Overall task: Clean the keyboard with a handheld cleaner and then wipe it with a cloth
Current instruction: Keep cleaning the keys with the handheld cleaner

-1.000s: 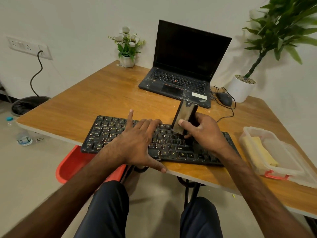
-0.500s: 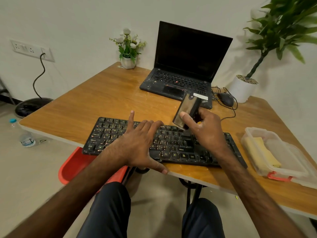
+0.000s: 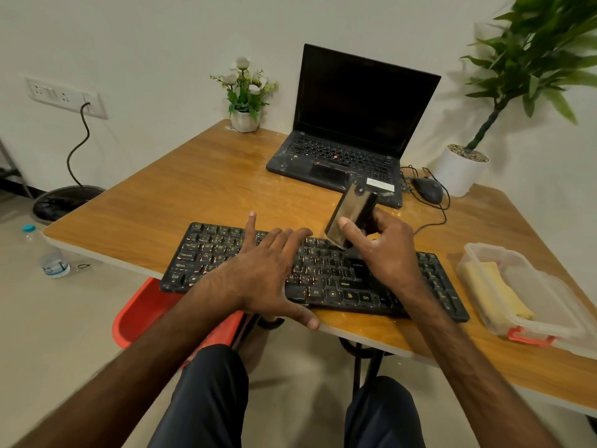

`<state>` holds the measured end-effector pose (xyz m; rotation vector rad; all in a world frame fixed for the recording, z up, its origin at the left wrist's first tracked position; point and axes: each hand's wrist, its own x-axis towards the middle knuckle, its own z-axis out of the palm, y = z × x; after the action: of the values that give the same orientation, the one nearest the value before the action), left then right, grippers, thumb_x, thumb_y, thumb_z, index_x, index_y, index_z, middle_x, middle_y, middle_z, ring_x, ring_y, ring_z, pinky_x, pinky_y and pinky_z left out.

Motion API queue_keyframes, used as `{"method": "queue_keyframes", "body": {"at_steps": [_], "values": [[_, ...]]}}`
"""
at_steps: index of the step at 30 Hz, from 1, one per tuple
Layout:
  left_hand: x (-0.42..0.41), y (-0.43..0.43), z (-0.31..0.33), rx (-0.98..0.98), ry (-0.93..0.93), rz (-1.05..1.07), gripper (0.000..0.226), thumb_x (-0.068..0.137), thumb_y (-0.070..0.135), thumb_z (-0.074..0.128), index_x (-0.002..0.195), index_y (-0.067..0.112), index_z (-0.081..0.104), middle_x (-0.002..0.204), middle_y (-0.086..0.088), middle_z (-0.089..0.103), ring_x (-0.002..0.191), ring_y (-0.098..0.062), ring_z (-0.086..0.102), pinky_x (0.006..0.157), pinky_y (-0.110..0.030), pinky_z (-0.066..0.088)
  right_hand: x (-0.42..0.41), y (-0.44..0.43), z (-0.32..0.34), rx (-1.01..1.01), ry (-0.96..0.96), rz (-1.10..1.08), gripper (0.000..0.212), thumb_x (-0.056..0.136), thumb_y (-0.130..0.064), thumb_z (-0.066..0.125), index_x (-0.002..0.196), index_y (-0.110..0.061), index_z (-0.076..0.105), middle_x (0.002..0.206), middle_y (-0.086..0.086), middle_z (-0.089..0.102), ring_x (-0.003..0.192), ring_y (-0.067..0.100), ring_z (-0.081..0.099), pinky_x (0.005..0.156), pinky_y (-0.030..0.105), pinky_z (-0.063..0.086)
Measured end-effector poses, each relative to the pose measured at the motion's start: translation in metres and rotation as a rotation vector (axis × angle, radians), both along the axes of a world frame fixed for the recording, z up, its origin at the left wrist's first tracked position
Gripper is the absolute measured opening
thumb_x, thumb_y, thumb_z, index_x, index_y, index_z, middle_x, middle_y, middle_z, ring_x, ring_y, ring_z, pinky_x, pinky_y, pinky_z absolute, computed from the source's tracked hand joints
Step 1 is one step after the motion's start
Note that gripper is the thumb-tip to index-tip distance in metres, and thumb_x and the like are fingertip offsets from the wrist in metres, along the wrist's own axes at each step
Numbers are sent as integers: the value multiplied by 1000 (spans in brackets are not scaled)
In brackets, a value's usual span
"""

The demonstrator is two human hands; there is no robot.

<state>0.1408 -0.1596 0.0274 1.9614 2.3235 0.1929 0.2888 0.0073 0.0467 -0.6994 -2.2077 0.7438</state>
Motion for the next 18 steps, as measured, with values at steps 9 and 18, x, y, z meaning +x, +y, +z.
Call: {"method": "queue_keyframes", "body": {"at_steps": [9, 18], "values": [[3, 29, 19, 204, -282, 44, 102, 91, 57, 60, 160, 14, -1, 160, 3, 35, 147, -15, 34, 119, -62, -13, 8, -3, -2, 56, -9, 61, 32, 83, -46, 73, 106, -23, 70, 82, -11, 68, 76, 2, 62, 64, 14, 50], [-13, 23, 13, 337, -376, 117, 65, 100, 33, 58, 156, 24, 27, 151, 8, 49, 139, -12, 45, 121, -62, -5, 12, 4, -1, -144, 46, 50, 29, 82, -43, 75, 106, -26, 72, 92, -12, 73, 85, 3, 66, 72, 23, 56]]}}
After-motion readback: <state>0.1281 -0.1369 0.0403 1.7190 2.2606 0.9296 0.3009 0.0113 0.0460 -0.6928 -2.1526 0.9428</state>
